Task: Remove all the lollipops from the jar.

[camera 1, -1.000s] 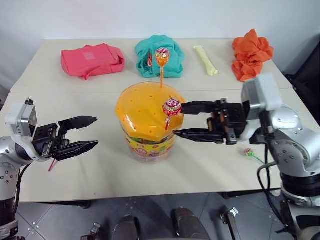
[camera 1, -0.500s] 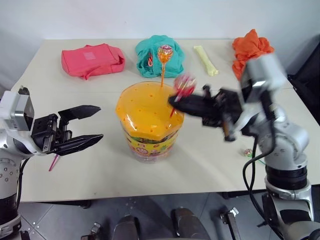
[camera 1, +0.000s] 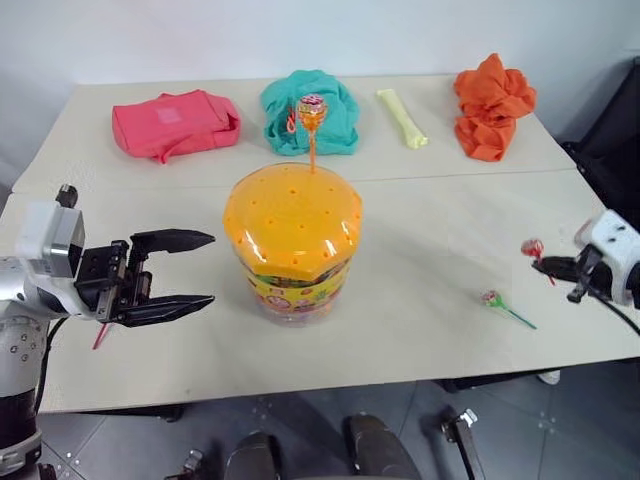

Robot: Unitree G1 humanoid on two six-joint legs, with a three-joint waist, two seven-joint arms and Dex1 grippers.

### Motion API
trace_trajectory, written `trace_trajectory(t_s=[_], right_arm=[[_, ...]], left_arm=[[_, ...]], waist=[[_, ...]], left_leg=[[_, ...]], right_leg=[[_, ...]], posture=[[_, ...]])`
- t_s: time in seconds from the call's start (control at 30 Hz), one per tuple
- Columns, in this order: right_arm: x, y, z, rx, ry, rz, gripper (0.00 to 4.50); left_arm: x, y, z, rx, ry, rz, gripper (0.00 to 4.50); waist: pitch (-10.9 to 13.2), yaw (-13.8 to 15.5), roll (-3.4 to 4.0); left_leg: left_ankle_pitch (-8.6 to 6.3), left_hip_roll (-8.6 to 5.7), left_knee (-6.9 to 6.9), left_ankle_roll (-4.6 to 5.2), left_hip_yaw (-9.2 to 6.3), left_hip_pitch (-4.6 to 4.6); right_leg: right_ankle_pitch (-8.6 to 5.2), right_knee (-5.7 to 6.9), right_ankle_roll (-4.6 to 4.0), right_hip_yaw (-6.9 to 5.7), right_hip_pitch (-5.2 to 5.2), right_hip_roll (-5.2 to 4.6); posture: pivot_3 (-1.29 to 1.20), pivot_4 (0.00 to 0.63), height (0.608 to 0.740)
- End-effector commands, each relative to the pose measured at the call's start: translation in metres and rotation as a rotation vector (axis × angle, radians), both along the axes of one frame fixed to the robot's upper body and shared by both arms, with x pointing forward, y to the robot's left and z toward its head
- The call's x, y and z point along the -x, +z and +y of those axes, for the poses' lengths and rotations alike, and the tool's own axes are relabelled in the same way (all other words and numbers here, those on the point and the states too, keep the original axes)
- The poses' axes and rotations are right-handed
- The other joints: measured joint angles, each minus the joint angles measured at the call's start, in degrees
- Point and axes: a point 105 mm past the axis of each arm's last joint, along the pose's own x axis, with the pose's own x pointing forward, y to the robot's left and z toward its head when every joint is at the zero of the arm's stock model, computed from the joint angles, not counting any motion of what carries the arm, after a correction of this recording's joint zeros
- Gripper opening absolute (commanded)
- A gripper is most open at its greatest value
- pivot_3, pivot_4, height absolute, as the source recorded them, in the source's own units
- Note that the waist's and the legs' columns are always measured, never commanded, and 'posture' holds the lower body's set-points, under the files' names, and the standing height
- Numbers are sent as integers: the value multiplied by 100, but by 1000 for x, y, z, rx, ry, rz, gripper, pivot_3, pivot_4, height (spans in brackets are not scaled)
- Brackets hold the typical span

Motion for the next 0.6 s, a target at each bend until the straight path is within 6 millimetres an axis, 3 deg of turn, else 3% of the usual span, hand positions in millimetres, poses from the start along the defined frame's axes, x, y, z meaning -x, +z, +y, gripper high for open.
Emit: trace_trajectory(t_s=[0.03,0.07,0.23,0.3,0.37,0.43,0.5,0.6], right_arm=[[-4,-8,-9,67,-8,-17,14],[-5,-11,-8,36,-14,-10,14],[-5,-6,2,-33,63,-31,1377],[-1,15,20,-117,188,-110,2117],[1,43,39,-201,300,-218,2348],[3,75,67,-315,425,-317,2348],[4,114,113,-475,569,-406,2348],[12,145,168,-633,733,-422,2348]], left_arm=[[2,5,0,-3,-4,-34,3885],[2,5,0,-3,-3,-30,3885],[2,8,2,2,8,-25,3885],[1,11,4,25,28,-21,3885],[0,13,8,49,54,-19,3885],[-1,15,14,82,88,-19,3885],[-5,17,21,142,139,-21,3885],[-9,19,28,213,194,-16,3885]], waist=[[0,-21,0],[0,-27,0],[7,-28,12],[8,-16,13],[8,-6,13],[8,-13,13],[9,-59,16],[11,-55,22]], left_leg=[[0,2,0,-1,0,2],[-1,3,0,-1,0,3],[-1,4,2,-2,-5,4],[-1,4,3,-1,-8,4],[-1,3,3,-1,-12,4],[-1,4,4,-1,-16,4],[-2,20,4,-3,-16,7],[-3,50,4,-10,-18,16]], right_leg=[[0,2,0,0,0,1],[0,4,0,-1,0,0],[0,11,0,-2,-1,-3],[0,11,1,-2,0,-3],[1,11,3,-3,1,-3],[2,12,4,-4,3,-3],[2,16,3,-4,3,0],[2,31,3,-4,2,3]], posture=[[0,150,740],[0,150,740],[0,150,740],[0,150,740],[0,150,740],[0,150,740],[0,150,740],[0,150,740]])
